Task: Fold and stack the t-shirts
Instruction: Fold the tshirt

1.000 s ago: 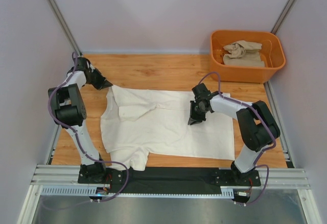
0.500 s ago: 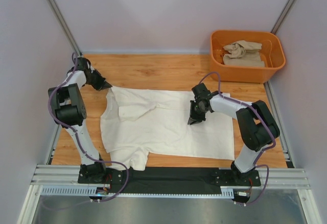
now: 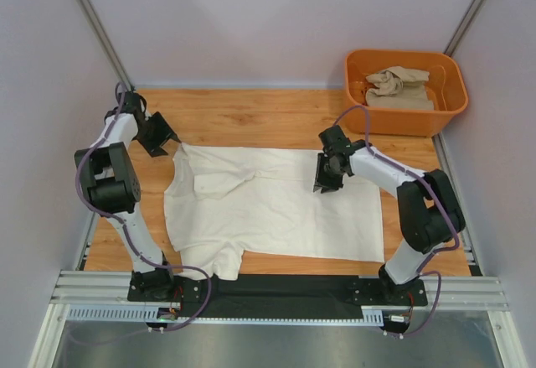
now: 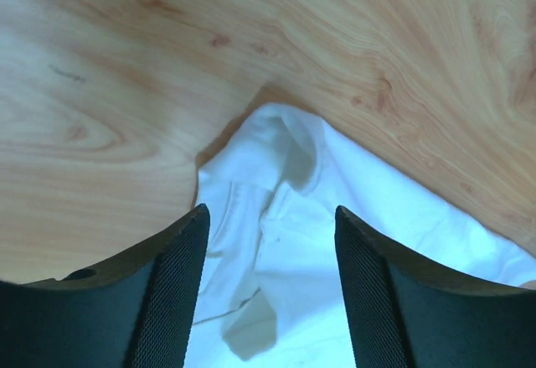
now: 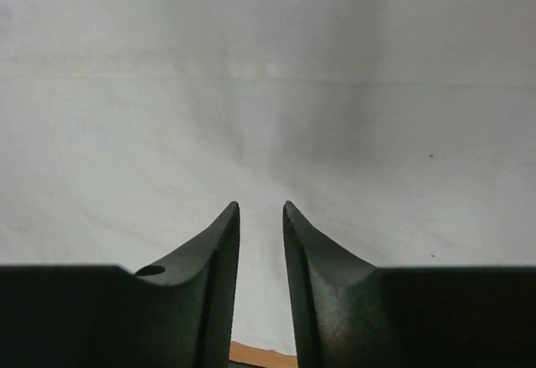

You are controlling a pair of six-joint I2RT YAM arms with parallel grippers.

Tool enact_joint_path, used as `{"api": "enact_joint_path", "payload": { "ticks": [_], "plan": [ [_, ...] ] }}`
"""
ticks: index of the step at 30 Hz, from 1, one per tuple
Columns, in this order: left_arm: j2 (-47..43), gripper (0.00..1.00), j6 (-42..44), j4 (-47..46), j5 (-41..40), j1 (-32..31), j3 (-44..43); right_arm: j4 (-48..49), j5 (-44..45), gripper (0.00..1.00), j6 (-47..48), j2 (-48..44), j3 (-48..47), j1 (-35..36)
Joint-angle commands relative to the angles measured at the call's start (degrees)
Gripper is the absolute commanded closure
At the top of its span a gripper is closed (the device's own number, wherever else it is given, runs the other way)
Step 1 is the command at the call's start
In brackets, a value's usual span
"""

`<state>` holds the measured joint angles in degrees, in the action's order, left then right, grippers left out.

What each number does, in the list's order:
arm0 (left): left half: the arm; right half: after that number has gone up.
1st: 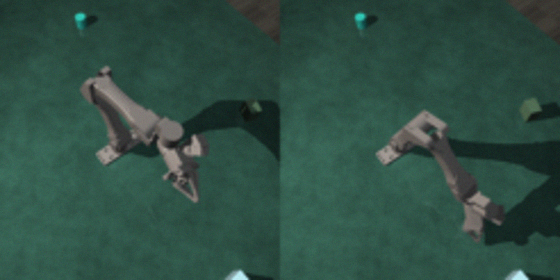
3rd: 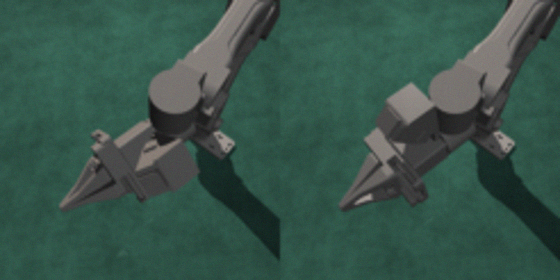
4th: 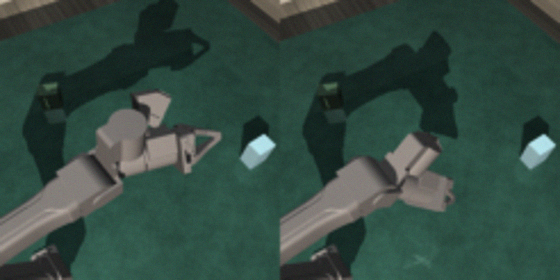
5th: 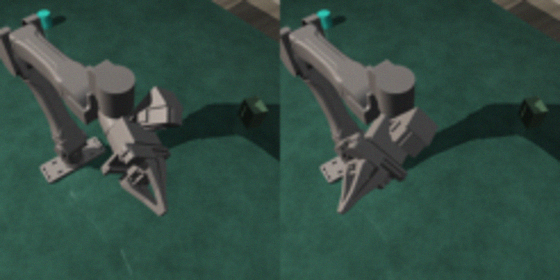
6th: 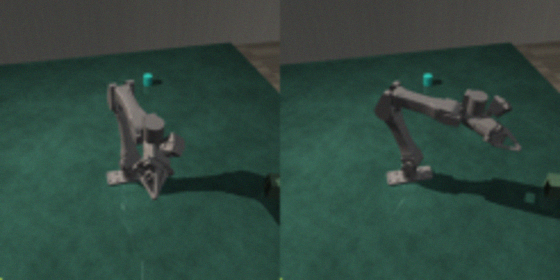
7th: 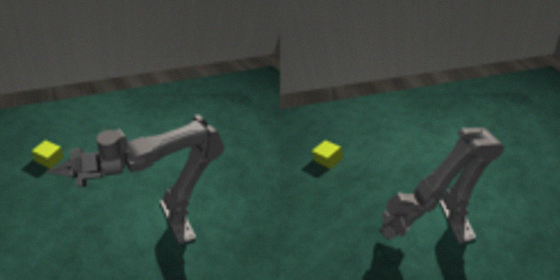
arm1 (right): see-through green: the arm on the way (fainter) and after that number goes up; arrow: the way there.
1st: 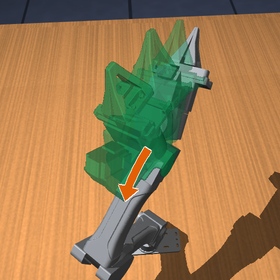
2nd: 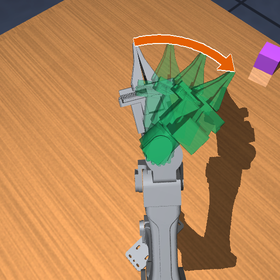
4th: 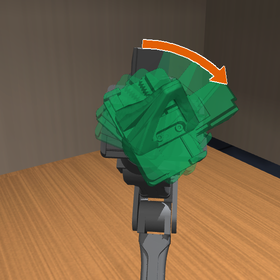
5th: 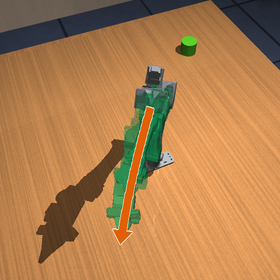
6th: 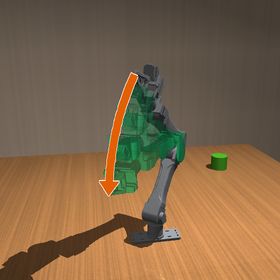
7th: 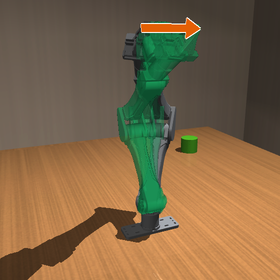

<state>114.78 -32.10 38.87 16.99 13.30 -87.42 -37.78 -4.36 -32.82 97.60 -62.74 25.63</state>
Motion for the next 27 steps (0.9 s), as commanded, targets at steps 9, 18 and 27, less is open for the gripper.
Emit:
{"api": "enact_joint_path", "payload": {
  "ticks": [9, 18, 27],
  "plan": [
    [-26.3, 0.09, 2.3, -4.5, 7.3, -7.6, 25.0, -1.8, 2.6, 0.44, -0.7, -8.1, 0.6, -20.4],
    [-29.4, 0.26, 2.8, -5.5, 7.4, -9.9, 33.6, 1.8, -3.3, 0.44, -4.7, -4.6, 3.7, -34.0],
    [-25.6, 0.26, 4.2, -6.5, 6.9, -10.0, 32.6, 3.2, -2.7, 0.52, -4.0, -3.4, 3.7, -34.3]
  ]
}}
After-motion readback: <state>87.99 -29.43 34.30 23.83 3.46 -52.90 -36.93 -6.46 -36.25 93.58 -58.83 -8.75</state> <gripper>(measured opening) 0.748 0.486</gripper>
